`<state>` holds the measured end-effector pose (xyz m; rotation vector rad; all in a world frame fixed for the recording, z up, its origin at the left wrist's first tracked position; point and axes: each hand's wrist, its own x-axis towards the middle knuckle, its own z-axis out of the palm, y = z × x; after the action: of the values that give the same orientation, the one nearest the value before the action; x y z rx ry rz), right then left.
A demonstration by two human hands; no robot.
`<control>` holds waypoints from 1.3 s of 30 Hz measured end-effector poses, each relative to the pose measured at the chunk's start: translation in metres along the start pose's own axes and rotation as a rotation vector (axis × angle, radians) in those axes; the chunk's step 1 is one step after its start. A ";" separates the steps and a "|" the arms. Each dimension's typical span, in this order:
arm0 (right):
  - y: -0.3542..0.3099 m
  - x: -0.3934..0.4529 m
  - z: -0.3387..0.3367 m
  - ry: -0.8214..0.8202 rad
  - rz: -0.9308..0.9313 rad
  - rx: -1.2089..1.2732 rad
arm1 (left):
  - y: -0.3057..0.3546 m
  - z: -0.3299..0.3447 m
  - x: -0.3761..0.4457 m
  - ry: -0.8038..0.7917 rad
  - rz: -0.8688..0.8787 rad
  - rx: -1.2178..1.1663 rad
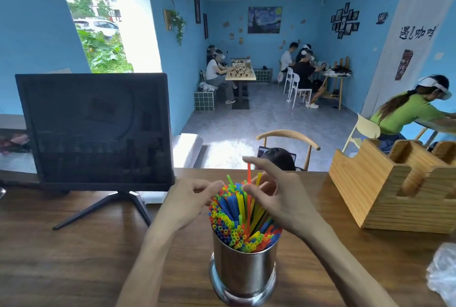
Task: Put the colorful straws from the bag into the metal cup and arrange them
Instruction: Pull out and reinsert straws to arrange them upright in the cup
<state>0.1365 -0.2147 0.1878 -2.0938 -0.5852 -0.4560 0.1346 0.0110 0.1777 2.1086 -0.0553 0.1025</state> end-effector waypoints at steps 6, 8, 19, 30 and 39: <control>0.002 -0.009 -0.006 -0.089 -0.001 -0.096 | 0.001 0.000 0.004 0.048 -0.018 0.052; 0.002 -0.009 -0.008 -0.107 -0.005 -0.090 | 0.004 0.000 0.004 0.050 0.013 0.060; -0.011 0.013 -0.031 0.000 0.023 0.476 | 0.053 -0.014 -0.011 0.400 0.448 -0.376; -0.021 0.024 -0.030 0.171 0.097 0.680 | 0.073 -0.009 -0.027 0.652 0.503 -0.909; -0.025 0.031 -0.038 0.331 0.076 0.511 | 0.057 0.015 -0.036 0.699 0.428 -0.791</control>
<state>0.1440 -0.2269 0.2416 -1.5091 -0.3762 -0.5318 0.0947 -0.0309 0.2155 1.1607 -0.1055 0.9096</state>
